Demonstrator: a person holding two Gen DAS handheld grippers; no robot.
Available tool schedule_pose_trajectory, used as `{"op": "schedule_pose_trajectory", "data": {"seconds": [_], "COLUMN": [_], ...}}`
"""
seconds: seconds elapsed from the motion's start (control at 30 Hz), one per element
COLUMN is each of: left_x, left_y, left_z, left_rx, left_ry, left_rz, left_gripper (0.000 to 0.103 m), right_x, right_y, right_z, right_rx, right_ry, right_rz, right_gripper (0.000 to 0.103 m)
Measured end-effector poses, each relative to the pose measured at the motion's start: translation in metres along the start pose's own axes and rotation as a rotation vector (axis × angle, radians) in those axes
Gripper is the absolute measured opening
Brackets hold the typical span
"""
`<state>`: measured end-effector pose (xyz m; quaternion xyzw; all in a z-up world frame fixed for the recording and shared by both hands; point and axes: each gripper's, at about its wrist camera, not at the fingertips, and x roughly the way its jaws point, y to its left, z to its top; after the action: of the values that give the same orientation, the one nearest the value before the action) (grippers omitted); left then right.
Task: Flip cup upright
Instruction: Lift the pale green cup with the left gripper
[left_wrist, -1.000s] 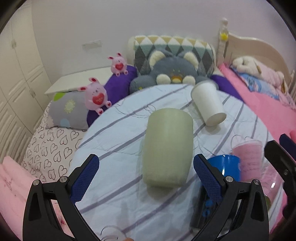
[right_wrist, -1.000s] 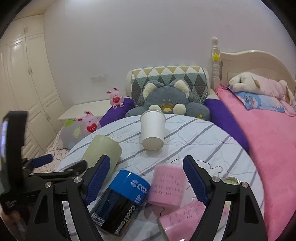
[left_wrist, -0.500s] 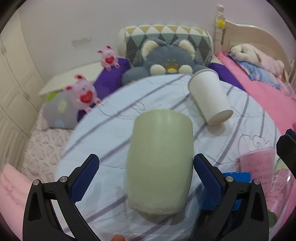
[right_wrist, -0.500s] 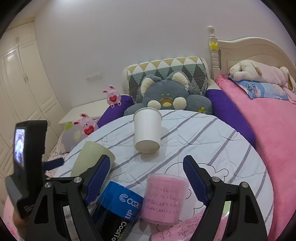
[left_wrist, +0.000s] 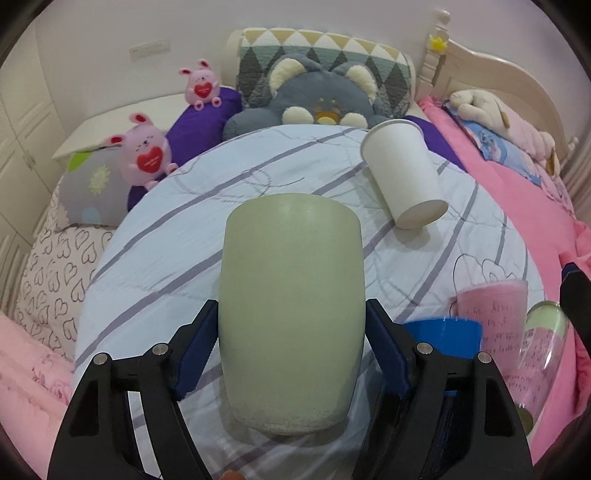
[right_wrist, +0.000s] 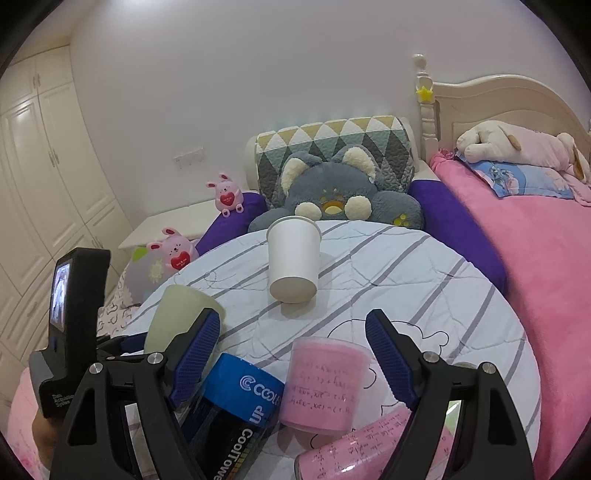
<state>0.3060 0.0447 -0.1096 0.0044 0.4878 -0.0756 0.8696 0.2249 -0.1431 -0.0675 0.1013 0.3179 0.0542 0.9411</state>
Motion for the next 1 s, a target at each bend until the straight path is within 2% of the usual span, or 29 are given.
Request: {"op": "schedule_pose_trajectory", "data": {"seconds": [0.3,0.43,0.7,1.0], "left_x": [-0.043,-0.064,-0.095,-0.098], "left_y": [0.031,0.034,0.014,-0.013], "left_z": [-0.047,-0.075,-0.132,-0.16], "left_rx": [-0.057,-0.066,-0.042,-0.033], "left_ry": [-0.009,-0.018,-0.017,-0.02], "left_rz": [0.06,0.056,0.02,0.012], "left_gripper": [0.079,0.079,0.079,0.079], "right_x": [-0.023,-0.036,-0.071,-0.101], "right_y": [0.021,0.031,0.039,0.024], "right_z": [-0.013,-0.026,-0.056,-0.081], "right_rx": [-0.043,-0.059,-0.085,-0.08], "right_ry": [-0.001,0.008,0.017,0.03], "right_rz": [0.018,0.022,-0.002,-0.049], "right_gripper": [0.083,0.083,0.083,0.083]}}
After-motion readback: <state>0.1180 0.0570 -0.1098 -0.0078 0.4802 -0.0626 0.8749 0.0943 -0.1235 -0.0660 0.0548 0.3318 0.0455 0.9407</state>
